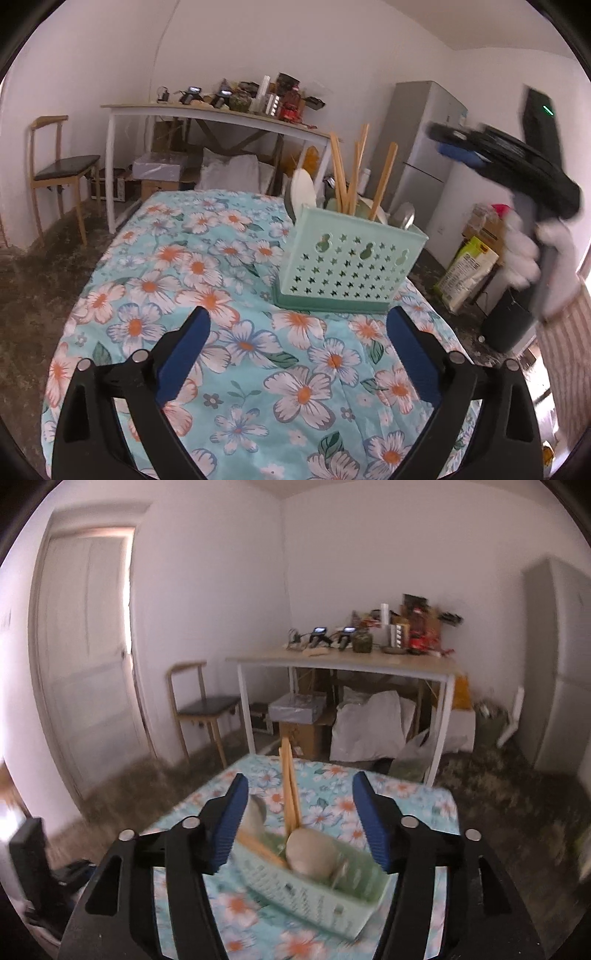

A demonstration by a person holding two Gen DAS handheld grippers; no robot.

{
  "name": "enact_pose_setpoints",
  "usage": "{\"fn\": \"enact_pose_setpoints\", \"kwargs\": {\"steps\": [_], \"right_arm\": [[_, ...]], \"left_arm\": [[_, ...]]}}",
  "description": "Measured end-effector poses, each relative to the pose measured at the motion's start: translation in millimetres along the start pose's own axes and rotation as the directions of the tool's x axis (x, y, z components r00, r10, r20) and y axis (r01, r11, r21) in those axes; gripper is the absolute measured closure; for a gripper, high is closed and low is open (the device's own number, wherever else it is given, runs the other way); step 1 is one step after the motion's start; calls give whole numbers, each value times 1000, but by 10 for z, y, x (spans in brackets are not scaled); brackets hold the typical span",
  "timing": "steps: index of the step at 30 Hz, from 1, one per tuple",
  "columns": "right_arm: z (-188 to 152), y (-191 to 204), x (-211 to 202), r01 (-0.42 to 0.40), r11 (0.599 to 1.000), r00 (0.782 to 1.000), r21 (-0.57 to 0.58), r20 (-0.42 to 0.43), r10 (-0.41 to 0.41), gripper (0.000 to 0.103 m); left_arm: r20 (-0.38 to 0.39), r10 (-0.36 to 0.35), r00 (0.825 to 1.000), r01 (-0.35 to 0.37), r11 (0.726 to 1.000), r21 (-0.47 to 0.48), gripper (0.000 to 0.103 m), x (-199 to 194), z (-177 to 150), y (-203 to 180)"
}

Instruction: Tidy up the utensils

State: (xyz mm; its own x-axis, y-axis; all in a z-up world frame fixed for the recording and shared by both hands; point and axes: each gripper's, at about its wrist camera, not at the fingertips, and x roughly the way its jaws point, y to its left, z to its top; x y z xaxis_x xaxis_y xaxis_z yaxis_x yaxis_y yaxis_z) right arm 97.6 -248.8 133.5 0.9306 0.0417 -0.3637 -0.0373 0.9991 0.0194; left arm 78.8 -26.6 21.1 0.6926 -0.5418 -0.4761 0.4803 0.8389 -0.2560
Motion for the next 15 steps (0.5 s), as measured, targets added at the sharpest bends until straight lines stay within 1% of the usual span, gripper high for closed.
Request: {"fn": "enact_pose_setpoints", "kwargs": {"steps": [1, 2, 3, 4, 5, 6, 8, 9, 11, 12, 14, 15], "right_arm": [[-75, -8, -100, 15, 999, 1000, 35, 4, -15, 31], [-133, 0, -146, 26, 998, 1000, 57, 3, -26, 29], [-246, 5, -225, 44, 995, 999, 92, -6, -43, 23], [-322, 5, -255, 65, 991, 998, 116, -19, -64, 16], [-416, 10, -289, 98, 986, 995, 137, -35, -94, 15], [-538, 28, -322, 148, 976, 988, 160, -59, -140, 12], [-760, 78, -356, 237, 952, 969, 194, -113, -218, 8], [-826, 90, -357, 267, 942, 961, 205, -134, -243, 8], [-986, 144, -377, 340, 911, 935, 231, -186, -302, 8], [-1031, 159, -386, 361, 903, 927, 233, -199, -319, 8], [-1116, 238, -417, 416, 884, 902, 214, -222, -371, 8], [-1125, 252, -427, 434, 878, 893, 201, -224, -390, 8]], "left_arm": [[11, 23, 1000, -23, 1000, -2, 6, -26, 16, -12], [19, 41, 999, -41, 999, -3, 6, -48, 30, -22], [28, 65, 997, -65, 998, -4, 6, -71, 48, -38], [32, 83, 996, -83, 997, -4, 6, -81, 59, -47], [36, 119, 992, -119, 993, -2, 6, -93, 81, -71], [35, 137, 990, -137, 991, 0, 6, -99, 94, -75], [29, 179, 983, -180, 984, 10, 6, -103, 140, -118], [25, 202, 979, -203, 979, 18, 6, -107, 167, -148], [27, 237, 971, -238, 970, 41, 6, -114, 209, -199], [30, 254, 967, -255, 966, 52, 6, -122, 220, -222], [43, 300, 953, -303, 950, 78, 6, -135, 244, -289], [49, 326, 944, -330, 940, 87, 6, -142, 257, -321]]}}
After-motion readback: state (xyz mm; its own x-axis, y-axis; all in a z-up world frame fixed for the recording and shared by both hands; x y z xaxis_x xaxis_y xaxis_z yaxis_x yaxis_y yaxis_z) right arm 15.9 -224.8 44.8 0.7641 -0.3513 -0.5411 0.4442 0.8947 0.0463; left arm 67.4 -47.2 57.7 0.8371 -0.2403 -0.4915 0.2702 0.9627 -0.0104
